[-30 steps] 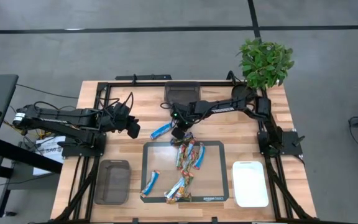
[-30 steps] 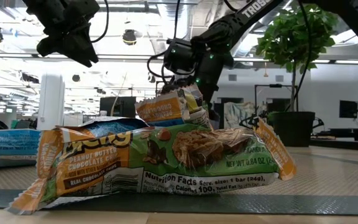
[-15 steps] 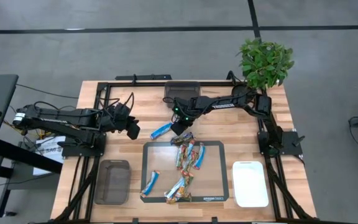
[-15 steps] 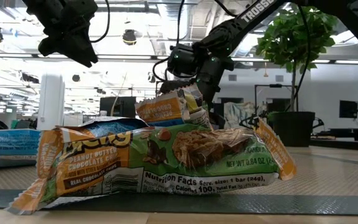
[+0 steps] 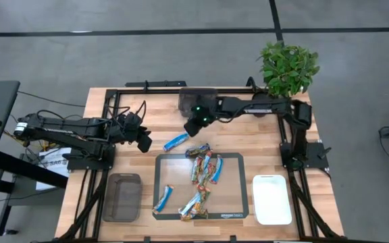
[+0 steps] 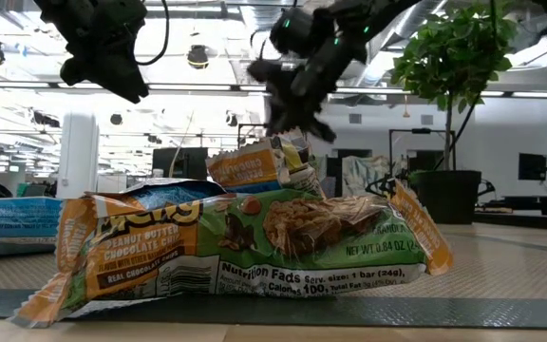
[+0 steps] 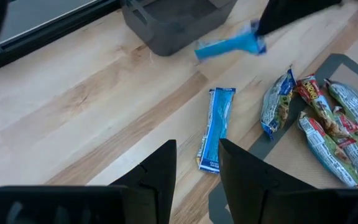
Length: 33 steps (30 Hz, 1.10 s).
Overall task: Pick and place Granola Bars by type
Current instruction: Put the blue granola bar into the top black bin
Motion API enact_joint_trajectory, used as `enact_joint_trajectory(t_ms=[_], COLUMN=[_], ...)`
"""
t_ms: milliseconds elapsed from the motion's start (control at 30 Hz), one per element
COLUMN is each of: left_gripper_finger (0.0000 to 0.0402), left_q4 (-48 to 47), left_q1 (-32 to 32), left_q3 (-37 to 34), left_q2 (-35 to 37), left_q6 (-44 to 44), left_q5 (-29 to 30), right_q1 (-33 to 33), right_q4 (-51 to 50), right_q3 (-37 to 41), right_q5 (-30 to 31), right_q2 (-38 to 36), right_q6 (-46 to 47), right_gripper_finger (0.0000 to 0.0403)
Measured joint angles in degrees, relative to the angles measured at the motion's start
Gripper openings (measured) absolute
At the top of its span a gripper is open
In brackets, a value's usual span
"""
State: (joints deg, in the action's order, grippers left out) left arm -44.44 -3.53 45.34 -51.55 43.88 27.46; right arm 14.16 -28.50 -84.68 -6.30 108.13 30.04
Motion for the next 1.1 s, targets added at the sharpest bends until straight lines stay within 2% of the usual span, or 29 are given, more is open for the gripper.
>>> enact_joint_trajectory(t_ms=[200, 333, 433, 700, 900, 1000, 1100], left_gripper_finger=[0.0110, 0.0110, 0.0110, 0.0110, 0.0110, 0.0110, 0.0110], left_q4=[0.0, 0.0, 0.1, 0.2, 0.2, 0.2, 0.2], left_q1=[0.0, 0.0, 0.0, 0.0, 0.0, 0.0, 0.0], left_q3=[0.0, 0.0, 0.0, 0.0, 0.0, 0.0, 0.0], left_q2=[0.0, 0.0, 0.0, 0.0, 0.0, 0.0, 0.0], left_q6=[0.0, 0.0, 0.0, 0.1, 0.0, -0.2, -0.2], left_q5=[-0.1, -0.2, -0.3, -1.6, -1.7, -1.7, -1.7], right_q1=[1.5, 4.5, 7.2, 7.6, 5.5, 4.4, 3.5], right_q4=[5.2, 5.1, 5.0, 4.6, 4.6, 4.5, 2.8], right_q3=[0.0, 0.0, 0.0, 0.0, 0.0, 0.0, 0.0], right_q5=[7.0, 12.1, 12.1, 9.1, -4.1, -7.5, -6.8], right_q2=[-6.7, -9.1, -9.2, -9.3, -9.3, -9.2, -8.4], right_q6=[0.4, 0.1, 0.1, 0.4, -7.8, -6.2, -0.2], right_gripper_finger=[0.0000, 0.0000, 0.0000, 0.0000, 0.0000, 0.0000, 0.0000])
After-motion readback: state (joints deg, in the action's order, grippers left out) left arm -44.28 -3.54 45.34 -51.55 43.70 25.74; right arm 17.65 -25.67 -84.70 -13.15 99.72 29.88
